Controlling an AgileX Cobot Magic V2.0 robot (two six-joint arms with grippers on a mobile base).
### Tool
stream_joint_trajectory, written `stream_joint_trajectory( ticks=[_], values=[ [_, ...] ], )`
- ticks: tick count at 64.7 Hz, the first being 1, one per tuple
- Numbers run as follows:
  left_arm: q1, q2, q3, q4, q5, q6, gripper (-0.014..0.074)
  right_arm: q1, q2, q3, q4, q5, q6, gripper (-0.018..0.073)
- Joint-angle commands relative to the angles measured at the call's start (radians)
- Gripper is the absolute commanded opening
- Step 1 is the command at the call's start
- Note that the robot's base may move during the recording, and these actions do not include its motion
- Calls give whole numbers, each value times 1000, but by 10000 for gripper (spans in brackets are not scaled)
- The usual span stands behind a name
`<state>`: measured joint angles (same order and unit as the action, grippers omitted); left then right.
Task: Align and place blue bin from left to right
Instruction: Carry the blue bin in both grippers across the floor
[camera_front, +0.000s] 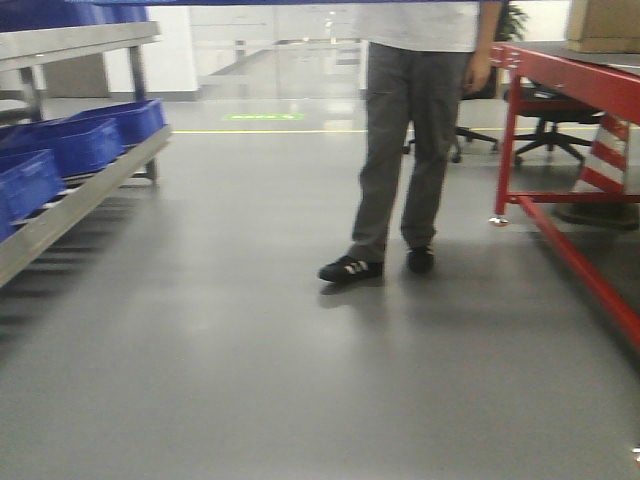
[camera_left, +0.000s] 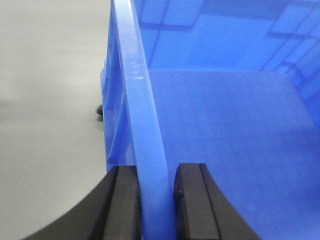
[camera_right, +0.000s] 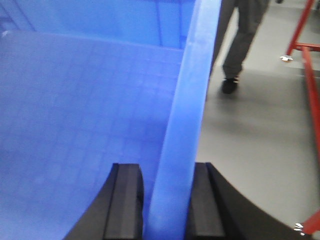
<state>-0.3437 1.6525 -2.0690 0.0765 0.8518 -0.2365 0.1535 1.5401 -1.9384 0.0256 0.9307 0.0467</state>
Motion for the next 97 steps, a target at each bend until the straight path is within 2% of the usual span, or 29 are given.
stream_joint_trajectory(
  ticks=[1,97],
  values=[
    [1,-27,-18,6,-91,17,-111,-3,-27,-15,2,-103,-26,-70],
    [1,-25,-18,30,-91,17,-111,-3,-27,-15,2,-103,-26,-70]
  ],
)
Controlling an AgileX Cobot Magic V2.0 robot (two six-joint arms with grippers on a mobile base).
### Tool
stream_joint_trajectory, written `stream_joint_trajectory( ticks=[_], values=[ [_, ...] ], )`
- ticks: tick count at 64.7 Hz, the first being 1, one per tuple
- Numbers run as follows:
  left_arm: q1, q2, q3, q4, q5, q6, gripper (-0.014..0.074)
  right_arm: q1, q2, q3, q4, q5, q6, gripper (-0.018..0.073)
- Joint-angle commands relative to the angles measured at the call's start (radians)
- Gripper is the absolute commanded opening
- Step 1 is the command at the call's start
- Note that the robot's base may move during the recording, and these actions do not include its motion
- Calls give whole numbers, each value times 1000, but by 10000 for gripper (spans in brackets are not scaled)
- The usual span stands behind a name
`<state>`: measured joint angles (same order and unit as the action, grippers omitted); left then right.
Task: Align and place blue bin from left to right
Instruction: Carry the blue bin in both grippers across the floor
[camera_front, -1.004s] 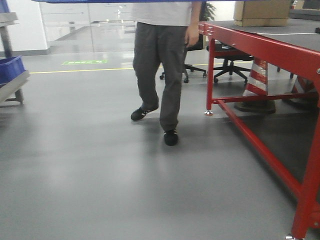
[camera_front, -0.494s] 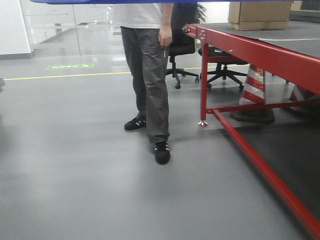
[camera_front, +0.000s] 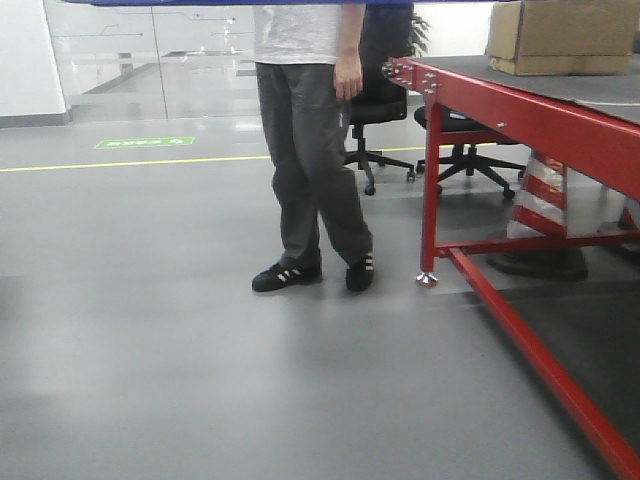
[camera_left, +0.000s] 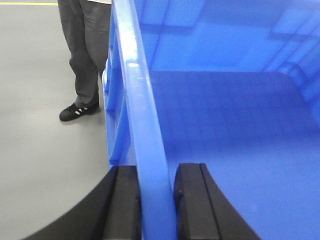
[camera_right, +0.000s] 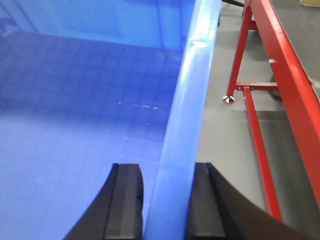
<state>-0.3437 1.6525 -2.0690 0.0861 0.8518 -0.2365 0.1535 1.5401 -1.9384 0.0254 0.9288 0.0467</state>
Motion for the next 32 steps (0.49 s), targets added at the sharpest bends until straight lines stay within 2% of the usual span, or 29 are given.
stream_joint_trajectory(
  ticks=[1,32],
  values=[
    [1,-25,-18,23,-91,17,-111,-3,-27,-15,2,-101,-26,-70],
    [1,-25,-18,27,-91,17,-111,-3,-27,-15,2,-101,-26,-70]
  ],
)
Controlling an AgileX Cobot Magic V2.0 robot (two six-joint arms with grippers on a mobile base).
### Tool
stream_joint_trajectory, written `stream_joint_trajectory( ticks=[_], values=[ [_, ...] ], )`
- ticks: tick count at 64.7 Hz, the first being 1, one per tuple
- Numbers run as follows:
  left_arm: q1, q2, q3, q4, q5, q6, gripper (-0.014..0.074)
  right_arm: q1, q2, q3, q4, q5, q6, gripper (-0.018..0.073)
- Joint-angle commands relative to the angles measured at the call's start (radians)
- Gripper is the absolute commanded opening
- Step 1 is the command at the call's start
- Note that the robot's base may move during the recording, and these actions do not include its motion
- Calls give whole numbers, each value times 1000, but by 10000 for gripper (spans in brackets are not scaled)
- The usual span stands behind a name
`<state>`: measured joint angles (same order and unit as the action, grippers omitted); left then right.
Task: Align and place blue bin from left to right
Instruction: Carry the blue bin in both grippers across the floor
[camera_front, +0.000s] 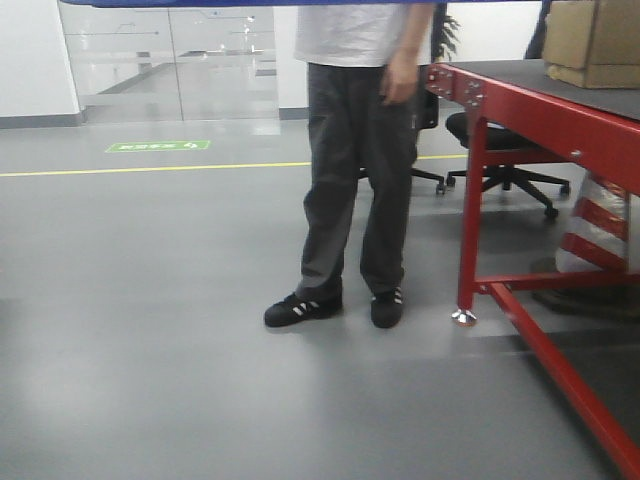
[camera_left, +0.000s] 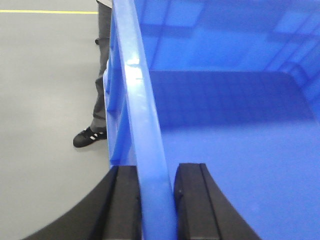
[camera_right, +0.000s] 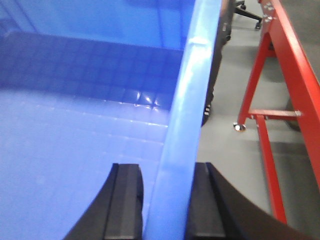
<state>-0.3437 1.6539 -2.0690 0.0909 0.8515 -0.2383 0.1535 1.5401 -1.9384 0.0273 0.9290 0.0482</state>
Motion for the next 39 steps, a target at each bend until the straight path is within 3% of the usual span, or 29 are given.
stream_joint_trajectory(
  ticks=[1,39],
  values=[
    [1,-26,-18,22,-91,18,-111,-3,-27,-15,0,-101,-28,-70],
    [1,-26,-18,28,-92,18,-111,-3,-25,-15,0,-101,-28,-70]
  ],
)
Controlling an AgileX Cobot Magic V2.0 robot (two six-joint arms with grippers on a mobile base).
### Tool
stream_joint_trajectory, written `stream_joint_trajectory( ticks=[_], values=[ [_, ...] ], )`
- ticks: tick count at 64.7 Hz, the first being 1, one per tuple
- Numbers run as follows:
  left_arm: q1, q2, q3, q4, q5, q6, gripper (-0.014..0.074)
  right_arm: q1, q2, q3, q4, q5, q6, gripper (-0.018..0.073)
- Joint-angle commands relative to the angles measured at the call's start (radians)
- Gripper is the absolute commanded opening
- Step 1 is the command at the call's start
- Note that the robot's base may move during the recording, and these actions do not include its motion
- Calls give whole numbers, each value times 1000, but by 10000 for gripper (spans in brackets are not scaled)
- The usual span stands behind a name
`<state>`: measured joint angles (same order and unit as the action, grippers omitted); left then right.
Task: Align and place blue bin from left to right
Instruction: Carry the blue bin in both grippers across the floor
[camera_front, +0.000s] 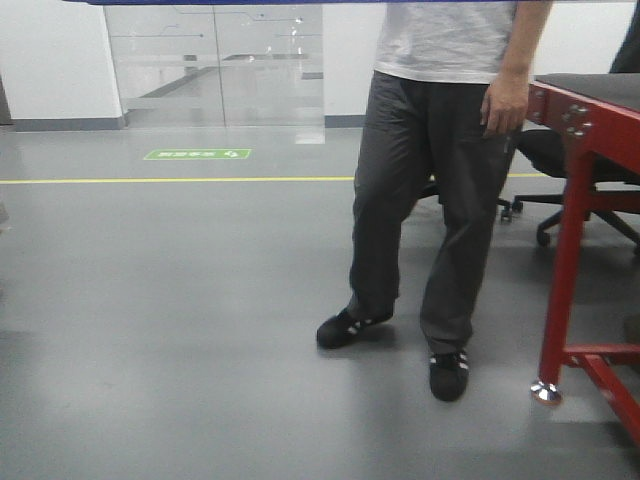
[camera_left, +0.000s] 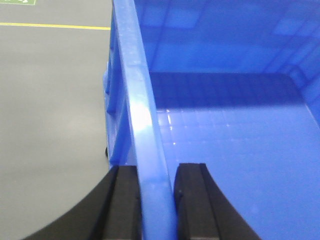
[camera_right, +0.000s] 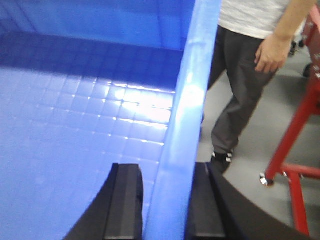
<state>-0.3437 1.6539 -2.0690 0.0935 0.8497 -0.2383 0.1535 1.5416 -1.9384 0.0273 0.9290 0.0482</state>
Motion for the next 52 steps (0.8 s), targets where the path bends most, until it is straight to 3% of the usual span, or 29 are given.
stream_joint_trajectory(
  ticks=[1,52],
  values=[
    [1,-26,-18,25,-90,18,-111,-3,-27,-15,0,-101,-28,-70],
    [1,-26,-18,25,-90,18,-111,-3,-27,-15,0,-101,-28,-70]
  ],
)
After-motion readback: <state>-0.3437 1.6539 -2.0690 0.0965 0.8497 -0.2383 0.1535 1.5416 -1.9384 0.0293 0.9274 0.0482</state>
